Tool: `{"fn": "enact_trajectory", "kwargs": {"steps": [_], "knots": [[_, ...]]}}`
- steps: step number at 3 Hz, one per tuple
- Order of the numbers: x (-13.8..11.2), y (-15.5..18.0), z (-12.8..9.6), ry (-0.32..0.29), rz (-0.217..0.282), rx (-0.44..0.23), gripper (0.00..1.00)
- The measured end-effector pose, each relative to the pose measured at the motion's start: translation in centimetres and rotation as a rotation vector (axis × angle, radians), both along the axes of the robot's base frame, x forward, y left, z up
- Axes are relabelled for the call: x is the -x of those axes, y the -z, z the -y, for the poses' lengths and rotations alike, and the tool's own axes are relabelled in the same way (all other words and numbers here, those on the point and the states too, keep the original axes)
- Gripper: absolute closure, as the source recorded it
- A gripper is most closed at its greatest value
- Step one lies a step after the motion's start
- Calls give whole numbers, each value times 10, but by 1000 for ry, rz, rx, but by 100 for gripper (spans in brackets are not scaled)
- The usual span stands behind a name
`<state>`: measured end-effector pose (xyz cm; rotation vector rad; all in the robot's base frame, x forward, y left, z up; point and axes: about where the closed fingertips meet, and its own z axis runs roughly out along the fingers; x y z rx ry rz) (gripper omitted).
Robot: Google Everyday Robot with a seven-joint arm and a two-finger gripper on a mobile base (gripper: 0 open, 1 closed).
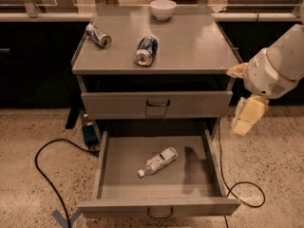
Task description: Pick blue plastic bottle from middle drawer and place on counter
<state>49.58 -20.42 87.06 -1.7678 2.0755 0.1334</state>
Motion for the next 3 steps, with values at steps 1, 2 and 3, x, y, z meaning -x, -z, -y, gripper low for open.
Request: {"fn": "enact_trajectory", "kwargs": {"steps": [1,2,3], "knots": [[-21,48,-2,-27,-24,-71,0],[-21,57,-9,-39,-22,-70,0],[-29,96,-29,-66,-30,-106,0]]}}
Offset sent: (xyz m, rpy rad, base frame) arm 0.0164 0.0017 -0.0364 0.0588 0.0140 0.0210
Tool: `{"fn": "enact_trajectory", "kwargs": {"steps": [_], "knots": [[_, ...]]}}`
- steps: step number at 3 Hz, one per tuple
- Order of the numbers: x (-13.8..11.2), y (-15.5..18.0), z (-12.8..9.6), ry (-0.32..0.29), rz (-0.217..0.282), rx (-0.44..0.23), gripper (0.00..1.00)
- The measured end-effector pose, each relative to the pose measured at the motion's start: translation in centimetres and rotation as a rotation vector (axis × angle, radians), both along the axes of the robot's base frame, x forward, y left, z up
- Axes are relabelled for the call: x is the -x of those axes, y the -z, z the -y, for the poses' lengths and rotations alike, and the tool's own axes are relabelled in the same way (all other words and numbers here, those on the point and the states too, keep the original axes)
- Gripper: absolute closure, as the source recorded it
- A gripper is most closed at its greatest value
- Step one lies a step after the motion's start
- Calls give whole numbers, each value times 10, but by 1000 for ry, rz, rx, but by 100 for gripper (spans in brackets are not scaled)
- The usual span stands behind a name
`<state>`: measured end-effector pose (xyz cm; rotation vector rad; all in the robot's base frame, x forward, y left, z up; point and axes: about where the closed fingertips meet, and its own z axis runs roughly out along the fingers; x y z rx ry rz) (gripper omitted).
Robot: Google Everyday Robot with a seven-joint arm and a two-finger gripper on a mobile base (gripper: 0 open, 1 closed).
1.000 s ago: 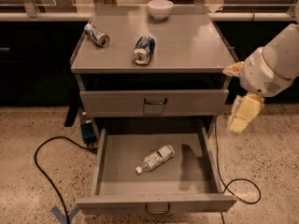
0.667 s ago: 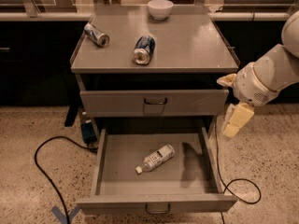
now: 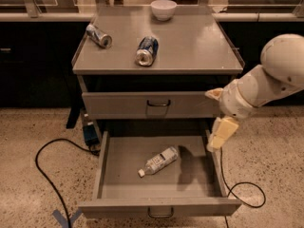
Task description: Pick blue plastic bottle from middle drawer and place on counter
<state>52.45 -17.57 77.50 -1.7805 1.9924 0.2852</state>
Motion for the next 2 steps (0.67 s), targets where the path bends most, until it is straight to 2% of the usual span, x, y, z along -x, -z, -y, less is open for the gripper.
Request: {"fn": "enact_trajectory", "kwargs": {"steps": [1,2], "knots": [[-23,45,-22,19,30,-15,0],[-41,76,-33,71,63,7,0]]}}
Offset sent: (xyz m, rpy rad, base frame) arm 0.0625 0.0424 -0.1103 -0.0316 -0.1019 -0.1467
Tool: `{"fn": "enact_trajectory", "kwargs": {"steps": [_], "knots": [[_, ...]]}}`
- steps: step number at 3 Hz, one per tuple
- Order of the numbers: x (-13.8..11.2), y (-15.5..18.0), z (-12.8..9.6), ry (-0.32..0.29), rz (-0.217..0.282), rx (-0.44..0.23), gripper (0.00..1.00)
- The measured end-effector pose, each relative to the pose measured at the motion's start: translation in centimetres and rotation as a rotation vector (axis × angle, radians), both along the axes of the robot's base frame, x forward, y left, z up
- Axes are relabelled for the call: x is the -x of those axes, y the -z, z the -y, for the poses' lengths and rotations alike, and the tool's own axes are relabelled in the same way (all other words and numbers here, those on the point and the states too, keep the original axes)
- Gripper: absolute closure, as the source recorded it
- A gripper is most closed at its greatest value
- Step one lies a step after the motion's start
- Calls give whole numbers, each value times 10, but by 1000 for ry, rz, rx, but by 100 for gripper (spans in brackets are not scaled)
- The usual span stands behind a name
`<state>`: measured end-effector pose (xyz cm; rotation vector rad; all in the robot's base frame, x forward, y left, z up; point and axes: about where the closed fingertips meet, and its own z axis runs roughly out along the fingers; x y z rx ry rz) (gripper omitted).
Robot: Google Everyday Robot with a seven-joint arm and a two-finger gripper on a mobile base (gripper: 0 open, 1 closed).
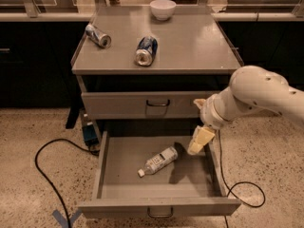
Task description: Pick blue plastic bottle from middle drawer and place on counter
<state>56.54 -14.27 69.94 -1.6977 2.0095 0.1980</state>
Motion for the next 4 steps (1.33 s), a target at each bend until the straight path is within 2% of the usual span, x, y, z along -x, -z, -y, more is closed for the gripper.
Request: {"fn": "enact_trajectory", "kwargs": {"steps": [1,2,4], "knots": [[-13,21,3,91,15,32,0],[-15,22,2,115,12,24,0],[-12,21,3,116,17,38,0]]}}
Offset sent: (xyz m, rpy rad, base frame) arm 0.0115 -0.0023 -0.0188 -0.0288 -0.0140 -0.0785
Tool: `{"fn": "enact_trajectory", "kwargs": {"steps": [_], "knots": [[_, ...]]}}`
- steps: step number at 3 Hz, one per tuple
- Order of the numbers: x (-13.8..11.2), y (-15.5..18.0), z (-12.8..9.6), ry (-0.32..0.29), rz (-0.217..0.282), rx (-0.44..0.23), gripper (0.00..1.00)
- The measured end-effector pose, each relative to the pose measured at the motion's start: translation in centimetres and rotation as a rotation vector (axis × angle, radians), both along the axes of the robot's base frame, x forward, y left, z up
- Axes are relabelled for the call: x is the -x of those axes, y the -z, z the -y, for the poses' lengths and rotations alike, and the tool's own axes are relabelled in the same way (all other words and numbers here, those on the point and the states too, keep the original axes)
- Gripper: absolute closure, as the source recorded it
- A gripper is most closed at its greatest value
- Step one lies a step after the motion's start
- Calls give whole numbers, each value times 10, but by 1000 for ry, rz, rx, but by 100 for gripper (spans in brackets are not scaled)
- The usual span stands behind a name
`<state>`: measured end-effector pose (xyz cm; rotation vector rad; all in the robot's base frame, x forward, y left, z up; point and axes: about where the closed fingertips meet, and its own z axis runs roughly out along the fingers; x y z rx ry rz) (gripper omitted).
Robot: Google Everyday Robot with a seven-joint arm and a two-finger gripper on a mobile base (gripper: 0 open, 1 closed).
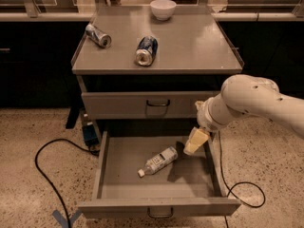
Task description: Pick blue plastic bottle from middle drawer and place on counter
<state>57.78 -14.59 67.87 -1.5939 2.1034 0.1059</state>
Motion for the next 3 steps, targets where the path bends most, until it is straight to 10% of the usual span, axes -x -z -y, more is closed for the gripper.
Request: {"fn": "enact_trajectory", "kwargs": {"steps": [3], "knots": [[-12,105,-67,-271,-133,-260,0]]}}
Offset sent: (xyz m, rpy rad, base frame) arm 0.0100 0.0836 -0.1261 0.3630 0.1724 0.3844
